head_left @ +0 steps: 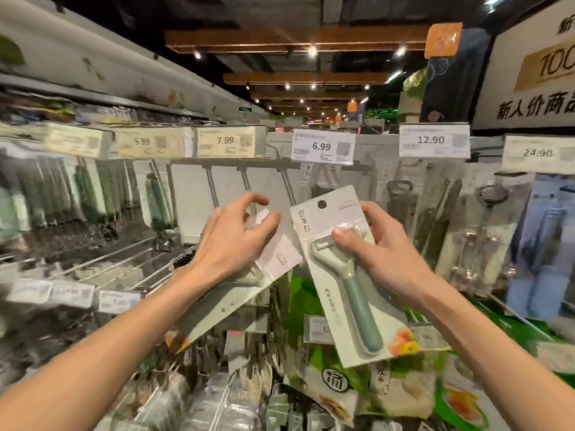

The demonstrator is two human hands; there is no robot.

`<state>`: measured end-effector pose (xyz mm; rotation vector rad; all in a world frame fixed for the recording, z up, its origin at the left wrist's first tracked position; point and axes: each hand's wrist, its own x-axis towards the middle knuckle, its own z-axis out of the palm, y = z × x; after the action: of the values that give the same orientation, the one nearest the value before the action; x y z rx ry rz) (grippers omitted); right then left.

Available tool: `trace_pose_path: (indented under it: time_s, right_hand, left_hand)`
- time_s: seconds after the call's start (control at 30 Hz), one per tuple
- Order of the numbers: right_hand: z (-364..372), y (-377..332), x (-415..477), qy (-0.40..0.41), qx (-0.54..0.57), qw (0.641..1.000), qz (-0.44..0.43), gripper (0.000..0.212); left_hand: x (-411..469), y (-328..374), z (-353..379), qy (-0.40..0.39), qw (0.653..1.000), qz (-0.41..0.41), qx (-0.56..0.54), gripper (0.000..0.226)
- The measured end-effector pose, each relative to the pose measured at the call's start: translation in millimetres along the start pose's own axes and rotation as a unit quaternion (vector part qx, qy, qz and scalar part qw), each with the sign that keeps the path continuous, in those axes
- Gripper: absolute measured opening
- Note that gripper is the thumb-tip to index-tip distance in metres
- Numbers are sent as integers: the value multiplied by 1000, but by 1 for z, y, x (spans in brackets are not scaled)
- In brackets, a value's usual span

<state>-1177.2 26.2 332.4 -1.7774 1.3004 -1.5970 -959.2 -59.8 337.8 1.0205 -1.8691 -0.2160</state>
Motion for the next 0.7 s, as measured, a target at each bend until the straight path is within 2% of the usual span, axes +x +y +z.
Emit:
trace_pose_path:
  time_s: [0.07, 0.17, 0.3, 0.33, 0.43, 0.57, 0.7]
  right_hand:
    - [25, -3, 12, -7, -4, 1000, -8, 31]
    - [59, -10, 29, -5, -22, 1000, -17, 33]
    - [92, -27, 49, 0, -43, 998, -35, 65]
    - [99, -31, 54, 4, -44, 998, -36, 64]
    - [116, -42, 67, 20, -42, 998, -44, 39]
    - [133, -50, 75, 53, -39, 997, -38, 44]
    - [145, -56, 79, 93, -44, 994, -37, 41]
  left_hand:
    - [6, -21, -24, 22, 998, 7, 58, 42]
    - [18, -40, -55, 87, 986, 60, 127, 53]
    - [32, -45, -82, 123, 967, 149, 167, 67]
    - [35, -46, -87, 115, 964, 157, 182, 73]
    - [45, -47, -98, 60, 954, 142, 256, 88]
    - [54, -47, -108, 22, 936, 143, 319, 93]
    - [58, -42, -110, -10, 945, 138, 297, 95]
